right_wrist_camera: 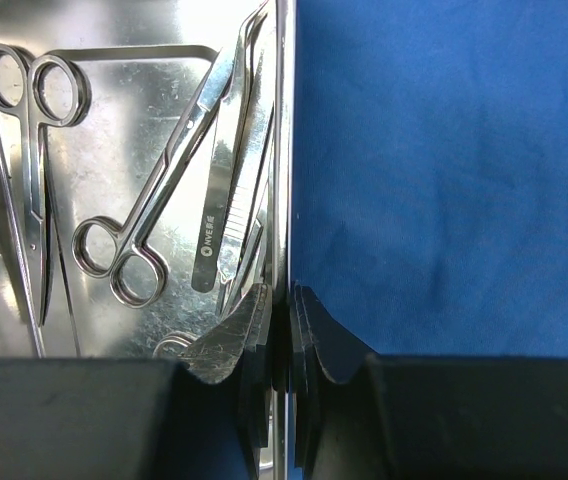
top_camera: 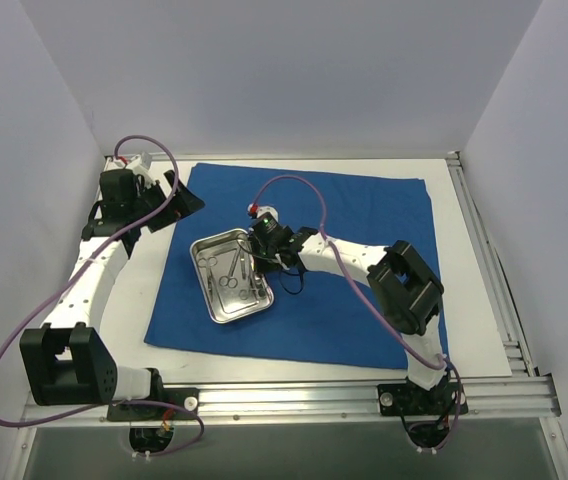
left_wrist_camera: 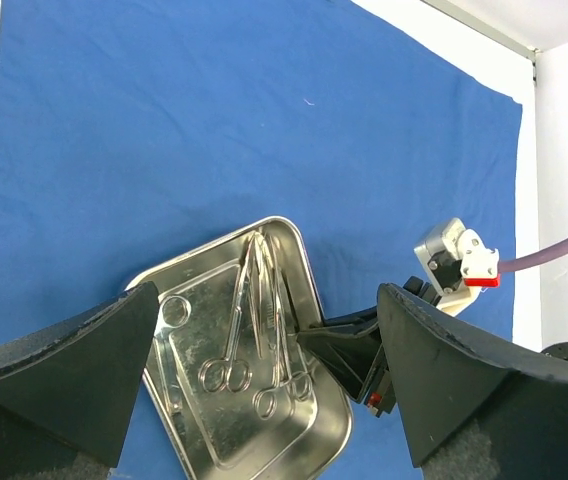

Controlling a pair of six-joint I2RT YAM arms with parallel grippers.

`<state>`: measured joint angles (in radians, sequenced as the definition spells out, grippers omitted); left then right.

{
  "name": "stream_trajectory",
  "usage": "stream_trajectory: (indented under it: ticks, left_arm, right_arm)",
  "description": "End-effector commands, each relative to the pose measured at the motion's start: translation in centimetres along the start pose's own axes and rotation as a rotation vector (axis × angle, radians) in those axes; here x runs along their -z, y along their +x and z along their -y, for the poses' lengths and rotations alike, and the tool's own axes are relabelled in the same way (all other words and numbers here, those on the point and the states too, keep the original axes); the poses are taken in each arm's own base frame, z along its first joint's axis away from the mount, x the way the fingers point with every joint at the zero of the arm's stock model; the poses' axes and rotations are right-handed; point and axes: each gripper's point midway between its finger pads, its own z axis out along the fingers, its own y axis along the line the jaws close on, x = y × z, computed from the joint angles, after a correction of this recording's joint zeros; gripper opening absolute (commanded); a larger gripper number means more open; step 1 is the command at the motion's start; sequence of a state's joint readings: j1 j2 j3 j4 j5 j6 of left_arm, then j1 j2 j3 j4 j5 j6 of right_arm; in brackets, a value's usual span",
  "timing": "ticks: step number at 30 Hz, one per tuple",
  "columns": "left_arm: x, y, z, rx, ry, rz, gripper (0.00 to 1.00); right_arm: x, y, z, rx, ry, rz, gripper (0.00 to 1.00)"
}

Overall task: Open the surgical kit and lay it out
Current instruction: Move the container from the surgical kit.

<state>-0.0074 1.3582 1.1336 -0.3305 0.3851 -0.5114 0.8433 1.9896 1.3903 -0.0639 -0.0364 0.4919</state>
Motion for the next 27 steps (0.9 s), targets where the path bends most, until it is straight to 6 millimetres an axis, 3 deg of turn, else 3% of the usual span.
stream_trajectory:
  ticks: [1, 8, 17, 19, 26, 27]
  left_arm:
    - [-0.1, -1.5, 0.5, -0.018, 0.010, 0.045, 1.00]
    - [0.1, -2.3, -1.8, 0.019, -0.135, 0.084, 0.94]
    - [0.0, -1.9, -1.7, 0.030, -0.124, 0.074, 0.95]
    - [0.1, -2.4, -2.5, 0.059, -0.116, 0.089, 0.98]
    - [0.3, -2.8, -4.2, 0.119, -0.213, 0.112, 0.94]
    - [0.4, -3.0, -4.3, 0.112, -0.221, 0.118, 0.94]
  right_arm:
    - [1.3, -3.7, -2.7, -0.006, -0.090, 0.085, 0.00]
    - [0.9, -3.1, -3.4, 0.013, -0.124, 0.055, 0.00]
    - [0.2, -2.3, -4.0, 0.085, -0.150, 0.011, 0.00]
    - [0.1, -2.2, -4.0, 0.091, -0.146, 0.005, 0.00]
    - [-0.3, -1.5, -4.1, 0.115, -0.145, -0.017, 0.00]
    - [-0.1, -1.7, -4.1, 0.116, -0.139, -0.013, 0.05]
